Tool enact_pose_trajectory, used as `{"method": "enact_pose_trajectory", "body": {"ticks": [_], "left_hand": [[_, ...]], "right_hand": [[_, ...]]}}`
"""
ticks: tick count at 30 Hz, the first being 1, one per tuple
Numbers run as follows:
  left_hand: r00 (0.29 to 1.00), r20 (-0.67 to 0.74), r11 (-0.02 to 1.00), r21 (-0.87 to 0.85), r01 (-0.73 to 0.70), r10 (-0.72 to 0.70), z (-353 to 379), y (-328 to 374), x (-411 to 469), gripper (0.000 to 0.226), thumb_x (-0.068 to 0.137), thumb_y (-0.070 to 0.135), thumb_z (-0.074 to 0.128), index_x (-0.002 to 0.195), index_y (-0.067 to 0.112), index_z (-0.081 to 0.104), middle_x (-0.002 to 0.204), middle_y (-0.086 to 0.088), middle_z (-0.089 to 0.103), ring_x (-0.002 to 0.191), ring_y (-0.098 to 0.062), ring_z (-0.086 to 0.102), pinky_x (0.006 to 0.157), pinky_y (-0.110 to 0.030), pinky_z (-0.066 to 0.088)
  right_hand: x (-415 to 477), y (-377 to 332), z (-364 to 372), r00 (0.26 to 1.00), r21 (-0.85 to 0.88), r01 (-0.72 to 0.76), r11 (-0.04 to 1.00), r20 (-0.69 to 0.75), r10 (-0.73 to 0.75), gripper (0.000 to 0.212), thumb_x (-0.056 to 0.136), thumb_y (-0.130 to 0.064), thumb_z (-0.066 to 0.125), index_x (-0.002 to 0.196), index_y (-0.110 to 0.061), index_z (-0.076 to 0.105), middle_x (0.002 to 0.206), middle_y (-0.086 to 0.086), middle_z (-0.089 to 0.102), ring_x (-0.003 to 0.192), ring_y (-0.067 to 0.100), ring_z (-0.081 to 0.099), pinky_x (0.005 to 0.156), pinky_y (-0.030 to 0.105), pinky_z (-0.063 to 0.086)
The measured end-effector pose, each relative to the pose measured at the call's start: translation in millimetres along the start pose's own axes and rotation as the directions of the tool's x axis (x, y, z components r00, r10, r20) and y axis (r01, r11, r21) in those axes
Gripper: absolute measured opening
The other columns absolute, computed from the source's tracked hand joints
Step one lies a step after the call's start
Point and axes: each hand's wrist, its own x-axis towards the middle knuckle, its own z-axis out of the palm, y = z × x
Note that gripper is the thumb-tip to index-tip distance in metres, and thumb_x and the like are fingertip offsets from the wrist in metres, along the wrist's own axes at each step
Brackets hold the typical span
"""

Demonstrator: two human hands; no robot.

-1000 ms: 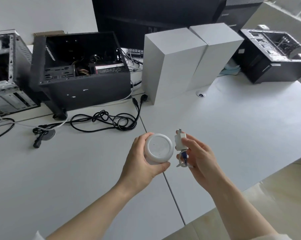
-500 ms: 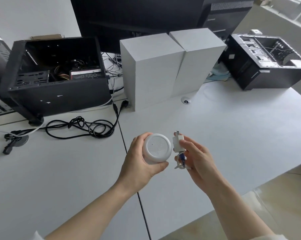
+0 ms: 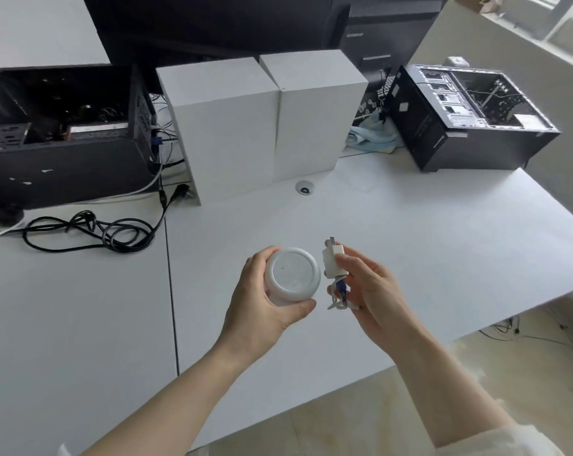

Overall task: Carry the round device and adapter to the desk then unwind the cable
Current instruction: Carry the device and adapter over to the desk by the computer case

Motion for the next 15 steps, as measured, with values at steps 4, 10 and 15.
{"method": "enact_pose_trajectory", "body": {"ticks": [4,10,15], "left_hand": [[1.000,0.013,1.000,0.016,-0.006,0.005,26,12,4,0.078,0.064,0.028,0.090,0.129,0.035,0.049,0.129,0.019,0.054,0.116,0.011,0.048,0.090,-0.015,0.045],[0.999,0.031,1.000,0.018,-0.011,0.010,57,23,25,0.076,0.065,0.026,0.090,0.127,0.038,0.048,0.128,0.022,0.052,0.112,0.018,0.046,0.087,-0.011,0.043],[0.998,0.066,1.000,0.022,0.001,-0.003,81,27,51,0.076,0.065,0.026,0.090,0.124,0.043,0.045,0.127,0.026,0.050,0.111,0.022,0.044,0.086,-0.009,0.041]], "right_hand": [[0,-8,-26,1.000,0.030,0.019,0.999,0.002,-0.019,0.025,0.097,-0.017,0.061,0.117,-0.014,0.076,0.090,0.007,0.059,0.062,0.021,0.043,0.062,0.023,0.042],[14,-20,-60,1.000,0.052,0.023,0.998,-0.022,-0.022,0.026,0.097,-0.016,0.060,0.118,-0.013,0.075,0.090,0.007,0.058,0.063,0.021,0.042,0.062,0.024,0.041],[33,-29,-85,0.998,0.070,0.019,0.997,-0.058,-0.015,0.026,0.097,-0.017,0.061,0.118,-0.014,0.076,0.089,0.007,0.060,0.067,0.025,0.043,0.061,0.024,0.042]]}}
